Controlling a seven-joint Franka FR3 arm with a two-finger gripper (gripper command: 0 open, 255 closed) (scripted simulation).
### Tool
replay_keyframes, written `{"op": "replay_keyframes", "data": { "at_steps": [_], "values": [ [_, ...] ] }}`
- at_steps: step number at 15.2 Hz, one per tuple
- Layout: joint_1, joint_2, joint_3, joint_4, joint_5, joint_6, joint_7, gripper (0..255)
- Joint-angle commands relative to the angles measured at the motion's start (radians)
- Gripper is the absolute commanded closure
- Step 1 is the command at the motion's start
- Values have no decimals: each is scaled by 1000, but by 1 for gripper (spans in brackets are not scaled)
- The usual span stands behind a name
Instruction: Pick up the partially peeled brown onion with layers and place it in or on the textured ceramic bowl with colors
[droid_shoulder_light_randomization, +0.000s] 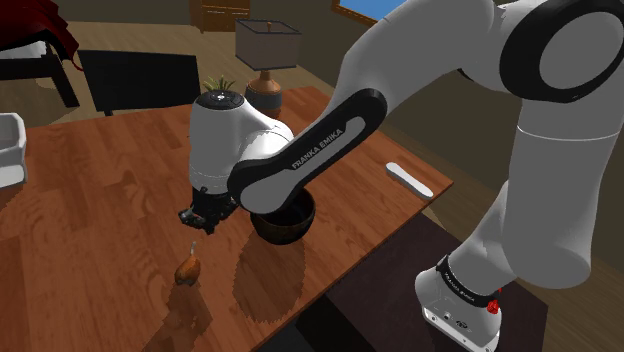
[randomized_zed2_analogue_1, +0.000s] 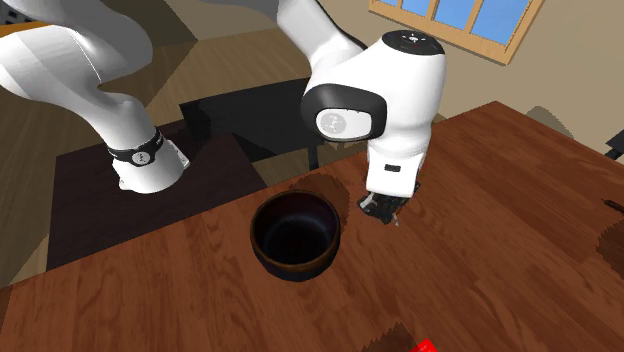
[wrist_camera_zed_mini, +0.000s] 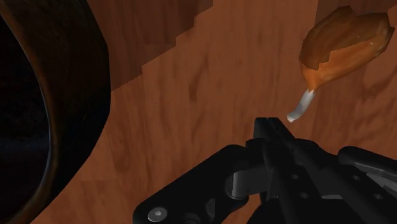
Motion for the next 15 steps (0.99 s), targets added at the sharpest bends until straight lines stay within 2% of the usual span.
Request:
{"op": "replay_keyframes", "data": {
  "at_steps": [1,2,3,10,15],
  "values": [
    [0,0,0,0,0,0,0,255],
    [0,0,0,0,0,0,0,255],
    [0,0,0,0,0,0,0,0],
    [126,176,30,281,27,-275,51,0],
    [139,219,15,277,10,-229,61,0]
  ]
}}
